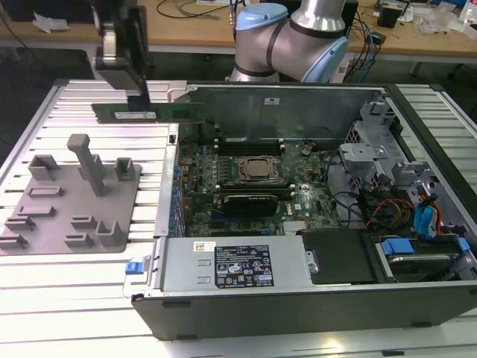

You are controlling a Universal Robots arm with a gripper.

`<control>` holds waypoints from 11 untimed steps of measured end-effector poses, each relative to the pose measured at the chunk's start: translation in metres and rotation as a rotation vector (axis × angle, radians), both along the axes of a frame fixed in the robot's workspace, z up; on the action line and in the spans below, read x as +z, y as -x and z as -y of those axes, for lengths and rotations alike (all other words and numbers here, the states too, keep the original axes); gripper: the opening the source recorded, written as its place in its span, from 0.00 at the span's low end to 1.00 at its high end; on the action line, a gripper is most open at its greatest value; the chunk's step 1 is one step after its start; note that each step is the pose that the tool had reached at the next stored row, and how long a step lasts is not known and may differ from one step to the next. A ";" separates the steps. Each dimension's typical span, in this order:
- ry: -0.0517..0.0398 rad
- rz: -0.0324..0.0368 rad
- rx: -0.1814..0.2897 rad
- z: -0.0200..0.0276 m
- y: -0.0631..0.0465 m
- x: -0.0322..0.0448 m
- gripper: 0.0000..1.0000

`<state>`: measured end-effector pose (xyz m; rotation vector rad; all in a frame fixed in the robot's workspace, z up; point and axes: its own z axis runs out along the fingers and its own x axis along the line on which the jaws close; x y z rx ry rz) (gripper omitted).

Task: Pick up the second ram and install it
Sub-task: 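Pick up the second ram and move it above second insertion slot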

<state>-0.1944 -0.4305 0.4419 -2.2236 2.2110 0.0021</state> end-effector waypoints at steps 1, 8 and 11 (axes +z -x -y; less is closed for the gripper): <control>-0.0001 0.0001 0.000 0.0000 -0.005 -0.0009 0.09; -0.0002 0.0001 0.000 -0.0025 -0.065 -0.0120 0.09; -0.0002 0.0001 0.000 -0.0035 -0.084 -0.0146 0.09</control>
